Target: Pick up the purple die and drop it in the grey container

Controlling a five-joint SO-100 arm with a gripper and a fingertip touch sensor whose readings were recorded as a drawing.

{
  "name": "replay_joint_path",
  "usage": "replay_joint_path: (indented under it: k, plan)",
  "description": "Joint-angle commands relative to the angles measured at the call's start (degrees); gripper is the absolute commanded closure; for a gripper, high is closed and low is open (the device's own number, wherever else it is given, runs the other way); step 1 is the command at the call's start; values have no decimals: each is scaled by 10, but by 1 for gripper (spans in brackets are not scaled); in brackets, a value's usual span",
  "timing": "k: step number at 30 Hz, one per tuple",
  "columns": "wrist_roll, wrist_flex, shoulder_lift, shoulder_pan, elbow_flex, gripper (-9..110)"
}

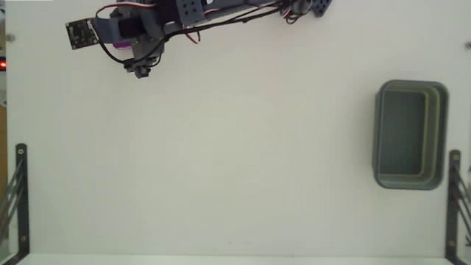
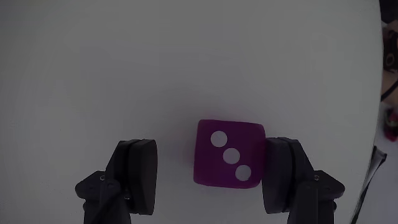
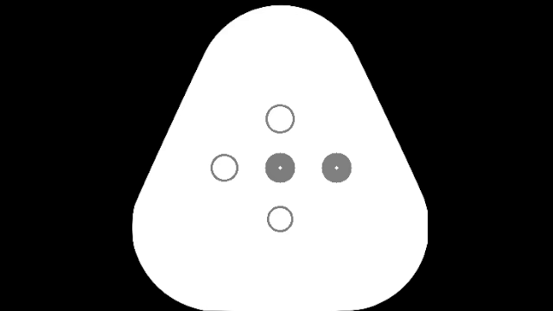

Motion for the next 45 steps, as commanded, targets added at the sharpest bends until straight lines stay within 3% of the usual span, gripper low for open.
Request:
replay_joint_path:
  k: [1, 45]
  plan:
    - [3, -15, 13, 6, 6, -9]
    - [3, -60, 4, 6, 41, -9]
